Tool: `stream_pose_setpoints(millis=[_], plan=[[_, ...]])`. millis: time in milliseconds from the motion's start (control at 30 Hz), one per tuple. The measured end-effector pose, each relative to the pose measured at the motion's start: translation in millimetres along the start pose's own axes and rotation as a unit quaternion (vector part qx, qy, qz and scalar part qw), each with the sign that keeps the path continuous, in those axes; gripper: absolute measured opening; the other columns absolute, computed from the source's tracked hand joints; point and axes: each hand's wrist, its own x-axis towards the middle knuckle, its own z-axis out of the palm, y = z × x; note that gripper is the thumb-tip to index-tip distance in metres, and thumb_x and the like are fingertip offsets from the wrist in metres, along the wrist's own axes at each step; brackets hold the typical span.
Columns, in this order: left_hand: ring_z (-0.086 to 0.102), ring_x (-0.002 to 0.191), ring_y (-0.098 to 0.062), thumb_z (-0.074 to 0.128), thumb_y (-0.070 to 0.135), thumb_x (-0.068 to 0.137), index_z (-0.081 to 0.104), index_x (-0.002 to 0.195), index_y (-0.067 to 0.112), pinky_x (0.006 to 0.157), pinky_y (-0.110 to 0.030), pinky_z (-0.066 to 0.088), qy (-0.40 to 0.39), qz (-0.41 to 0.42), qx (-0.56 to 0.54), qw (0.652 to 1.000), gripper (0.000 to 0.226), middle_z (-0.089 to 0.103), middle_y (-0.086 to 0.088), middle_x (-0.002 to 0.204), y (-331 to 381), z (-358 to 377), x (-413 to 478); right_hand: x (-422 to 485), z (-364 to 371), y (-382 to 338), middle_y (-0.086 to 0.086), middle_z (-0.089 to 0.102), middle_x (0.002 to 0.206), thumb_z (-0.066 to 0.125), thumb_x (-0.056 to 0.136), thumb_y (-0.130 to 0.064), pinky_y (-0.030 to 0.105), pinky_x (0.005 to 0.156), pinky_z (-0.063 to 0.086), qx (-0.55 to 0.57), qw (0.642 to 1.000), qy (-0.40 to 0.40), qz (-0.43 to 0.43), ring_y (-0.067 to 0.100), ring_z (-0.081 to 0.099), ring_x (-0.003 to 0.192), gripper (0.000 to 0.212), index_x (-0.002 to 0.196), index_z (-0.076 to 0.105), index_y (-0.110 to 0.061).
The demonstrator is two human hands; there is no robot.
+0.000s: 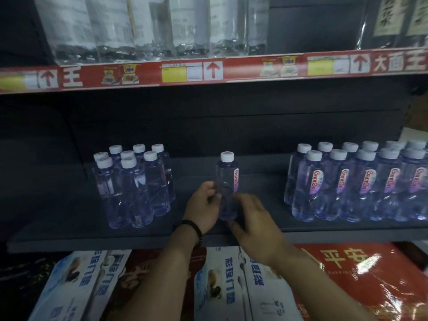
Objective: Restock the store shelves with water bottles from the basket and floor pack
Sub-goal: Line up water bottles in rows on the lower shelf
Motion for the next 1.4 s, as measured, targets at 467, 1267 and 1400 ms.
stream_pose_setpoints(millis=[467, 1267, 1400], plan=[[0.075, 0.105, -0.021, 0.041, 0.020, 0.109, 0.072, 0.109, 0.041, 0.099, -0.055, 0.058, -0.079, 0.002, -0.039, 0.996, 0.038, 0.078, 0.004, 0.110, -0.8, 52.2, 30.8, -24.3, -19.2, 14.9, -0.004, 0.019, 0.152, 0.036, 0.107, -0.058, 0.041, 0.120, 0.038, -0.187, 0.981, -0.020, 0.045, 0.021, 0.030, 0.137, 0.067, 0.165, 0.018, -0.030], [0.076, 0.107, -0.017, 0.050, 0.008, 0.107, 0.068, 0.132, 0.035, 0.099, -0.048, 0.060, -0.103, -0.025, -0.102, 0.989, 0.041, 0.079, 0.003, 0.112, 4.3, 118.7, 66.5, -3.5, -32.9, 31.0, 0.013, -0.019, 0.175, 0.059, 0.100, -0.004, 0.030, 0.124, 0.029, -0.111, 0.966, -0.029, 0.230, 0.032, 0.017, 0.162, 0.088, 0.169, 0.005, -0.017], [0.074, 0.113, -0.019, 0.039, 0.012, 0.107, 0.071, 0.119, 0.048, 0.103, -0.050, 0.056, -0.106, -0.024, -0.108, 0.988, 0.050, 0.078, 0.005, 0.117, -1.0, 126.8, 67.6, -3.6, -35.7, 30.4, 0.012, -0.009, 0.176, 0.058, 0.099, -0.002, 0.031, 0.124, 0.029, -0.095, 0.970, -0.017, 0.224, 0.031, 0.019, 0.162, 0.080, 0.167, 0.017, -0.017]])
